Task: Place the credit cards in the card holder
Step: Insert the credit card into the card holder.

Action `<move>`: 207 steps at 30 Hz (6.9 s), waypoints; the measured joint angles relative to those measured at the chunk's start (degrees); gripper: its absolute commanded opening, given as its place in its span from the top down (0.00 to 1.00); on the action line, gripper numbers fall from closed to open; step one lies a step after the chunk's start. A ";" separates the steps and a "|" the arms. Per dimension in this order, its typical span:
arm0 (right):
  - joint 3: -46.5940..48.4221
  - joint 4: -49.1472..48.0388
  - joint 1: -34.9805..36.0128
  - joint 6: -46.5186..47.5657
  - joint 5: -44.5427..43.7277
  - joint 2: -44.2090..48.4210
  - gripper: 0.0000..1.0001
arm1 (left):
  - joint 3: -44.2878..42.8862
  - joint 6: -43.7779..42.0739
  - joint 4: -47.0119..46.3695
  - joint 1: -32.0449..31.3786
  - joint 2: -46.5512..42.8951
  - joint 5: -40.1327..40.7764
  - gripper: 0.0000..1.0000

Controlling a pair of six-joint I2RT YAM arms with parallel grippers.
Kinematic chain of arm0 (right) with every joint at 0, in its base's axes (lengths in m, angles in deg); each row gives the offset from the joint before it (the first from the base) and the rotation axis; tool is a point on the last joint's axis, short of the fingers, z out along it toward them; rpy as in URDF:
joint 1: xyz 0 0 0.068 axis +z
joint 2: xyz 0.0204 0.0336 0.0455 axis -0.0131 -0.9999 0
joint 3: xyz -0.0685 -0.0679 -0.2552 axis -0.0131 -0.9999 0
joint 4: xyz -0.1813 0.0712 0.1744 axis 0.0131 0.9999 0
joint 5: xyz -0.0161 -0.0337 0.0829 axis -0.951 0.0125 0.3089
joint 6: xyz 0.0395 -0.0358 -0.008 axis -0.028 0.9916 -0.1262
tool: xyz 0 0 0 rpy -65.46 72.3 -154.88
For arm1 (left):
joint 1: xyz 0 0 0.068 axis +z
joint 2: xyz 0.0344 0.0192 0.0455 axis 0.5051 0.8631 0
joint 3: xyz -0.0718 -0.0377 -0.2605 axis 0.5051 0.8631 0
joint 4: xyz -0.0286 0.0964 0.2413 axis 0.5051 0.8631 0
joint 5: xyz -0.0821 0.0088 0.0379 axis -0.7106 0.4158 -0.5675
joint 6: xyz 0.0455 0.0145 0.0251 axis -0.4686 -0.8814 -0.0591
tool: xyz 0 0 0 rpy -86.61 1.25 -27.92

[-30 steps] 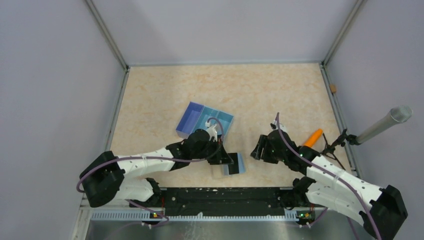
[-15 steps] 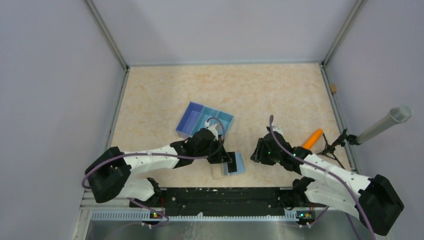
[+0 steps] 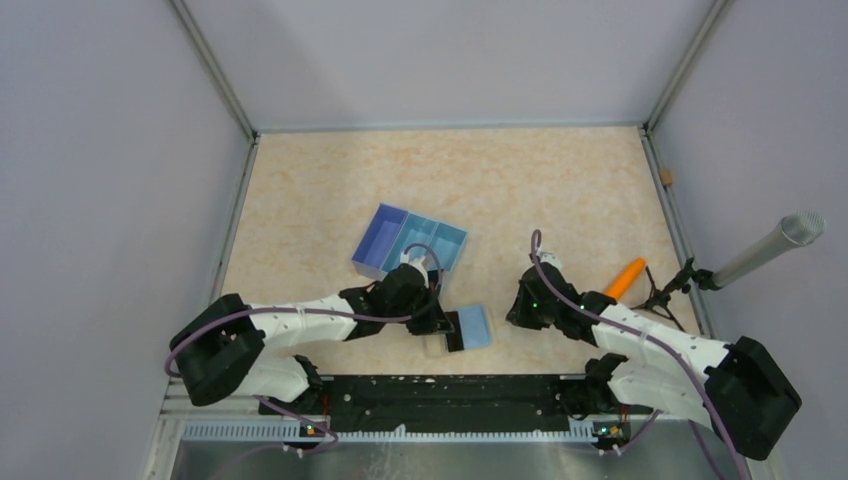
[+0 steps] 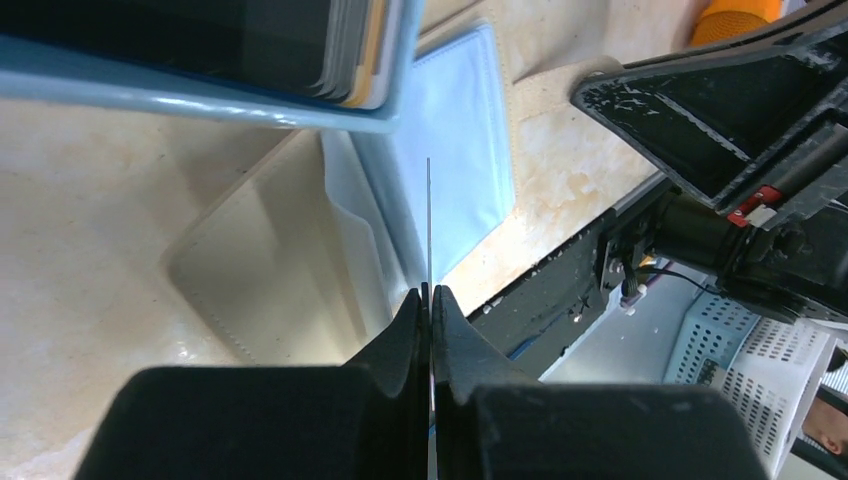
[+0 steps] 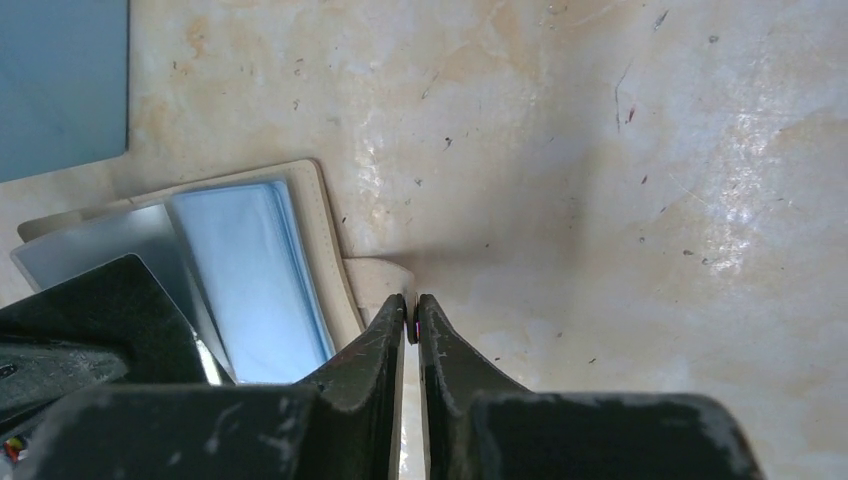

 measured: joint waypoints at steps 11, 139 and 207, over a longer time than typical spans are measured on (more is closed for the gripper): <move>-0.04 1.11 0.00 -0.46 -0.81 -0.46 1.00 | 3.43 2.84 -0.31 1.01 -0.39 0.87 1.00; -0.79 2.47 0.00 -0.59 -1.01 -0.79 1.00 | 8.41 3.39 -22.97 7.02 9.29 -11.02 1.00; -0.76 3.89 0.00 -1.03 -2.03 -0.35 1.00 | 3.58 0.15 -14.93 2.23 9.88 -4.72 0.61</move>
